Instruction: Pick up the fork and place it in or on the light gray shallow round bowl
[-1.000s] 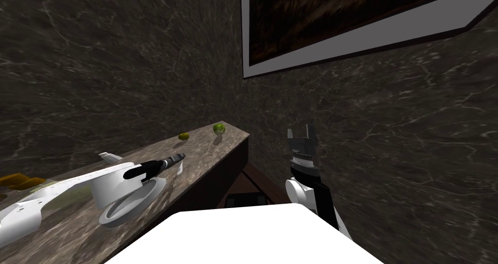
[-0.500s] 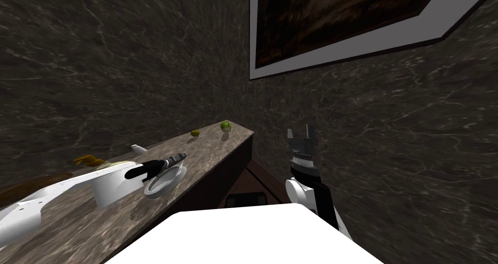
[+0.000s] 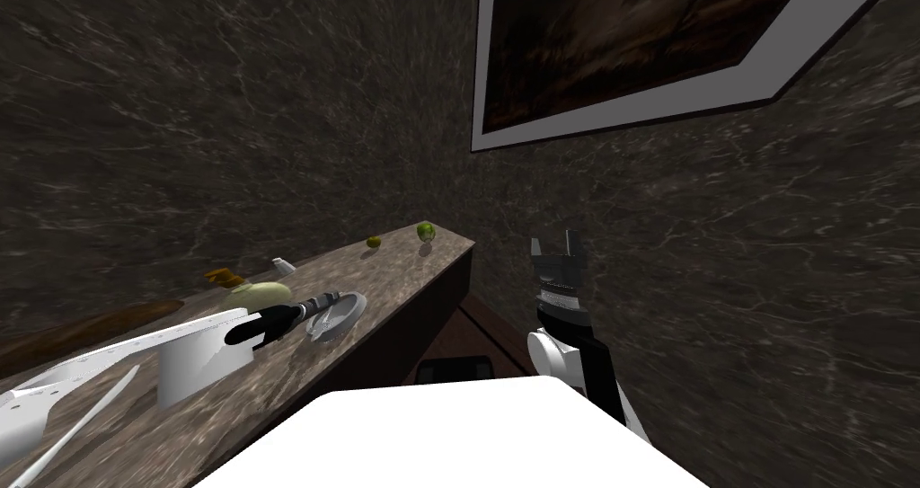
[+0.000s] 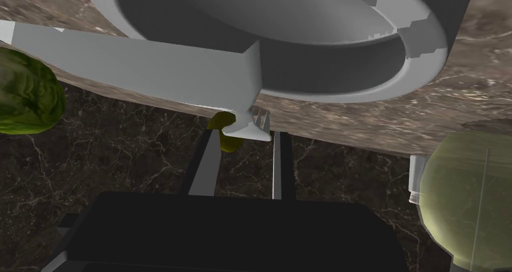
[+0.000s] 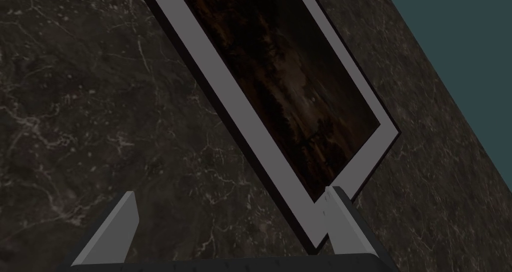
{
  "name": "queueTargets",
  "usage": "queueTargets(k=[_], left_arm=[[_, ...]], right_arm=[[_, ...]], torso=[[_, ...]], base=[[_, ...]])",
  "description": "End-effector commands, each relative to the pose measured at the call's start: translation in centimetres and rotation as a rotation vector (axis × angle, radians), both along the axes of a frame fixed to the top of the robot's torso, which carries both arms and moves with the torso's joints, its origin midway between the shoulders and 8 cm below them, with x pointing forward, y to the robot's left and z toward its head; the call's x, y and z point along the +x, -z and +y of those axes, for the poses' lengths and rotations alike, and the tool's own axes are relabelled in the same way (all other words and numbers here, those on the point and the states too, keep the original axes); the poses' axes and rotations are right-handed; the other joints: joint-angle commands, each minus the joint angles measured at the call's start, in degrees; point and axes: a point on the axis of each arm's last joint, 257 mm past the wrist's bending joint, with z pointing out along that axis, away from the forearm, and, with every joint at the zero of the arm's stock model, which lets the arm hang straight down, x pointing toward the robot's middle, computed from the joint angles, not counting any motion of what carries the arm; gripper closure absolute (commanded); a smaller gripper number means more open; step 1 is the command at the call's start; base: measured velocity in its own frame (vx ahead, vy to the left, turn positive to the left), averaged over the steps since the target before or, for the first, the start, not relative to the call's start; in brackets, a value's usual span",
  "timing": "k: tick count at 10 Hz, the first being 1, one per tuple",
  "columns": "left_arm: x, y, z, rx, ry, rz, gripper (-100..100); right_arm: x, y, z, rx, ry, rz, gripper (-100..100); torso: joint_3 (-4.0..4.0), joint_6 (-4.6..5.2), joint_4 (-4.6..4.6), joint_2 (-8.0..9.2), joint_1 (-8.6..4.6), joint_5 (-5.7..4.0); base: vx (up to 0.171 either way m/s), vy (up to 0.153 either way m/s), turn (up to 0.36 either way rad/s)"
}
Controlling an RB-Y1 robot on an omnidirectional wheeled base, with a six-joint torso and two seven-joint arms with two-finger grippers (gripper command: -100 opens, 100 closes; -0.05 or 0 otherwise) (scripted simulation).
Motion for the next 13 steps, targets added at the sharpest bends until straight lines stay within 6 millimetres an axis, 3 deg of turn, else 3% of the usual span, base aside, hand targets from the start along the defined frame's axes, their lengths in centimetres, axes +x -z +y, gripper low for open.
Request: queueTargets(k=[1,5,6,7,13], left_arm=[[0.0,0.0,0.0,0.0,0.0,0.0,-100],[0.0,0.0,0.0,0.0,0.0,0.0,-100],[0.0,0.0,0.0,0.0,0.0,0.0,0],[0.6,-1.2,-0.8,0.0,0.011,-0.002,-100],[2.0,-4.4,-3.8,-0.001,0.052,0.0,-100]], right_arm=[[0.0,0.0,0.0,0.0,0.0,0.0,0],[0.0,0.0,0.0,0.0,0.0,0.0,0],[0.0,0.0,0.0,0.0,0.0,0.0,0],[0.0,0.0,0.0,0.0,0.0,0.0,0],[0.0,0.0,0.0,0.0,0.0,0.0,0]], torso=[[0.0,0.0,0.0,0.0,0.0,0.0],[-0.13,0.02,-0.05,-0.21,-0.23,-0.06],[-0.13,0.02,-0.06,-0.21,-0.23,-0.07],[-0.13,0.02,-0.06,-0.22,-0.23,-0.07],[-0.16,0.02,-0.07,-0.27,-0.15,-0.05]], base=[[-0.008,0.009,0.002],[0.0,0.0,0.0],[0.0,0.0,0.0],[0.01,0.019,0.1],[0.015,0.027,0.071]])
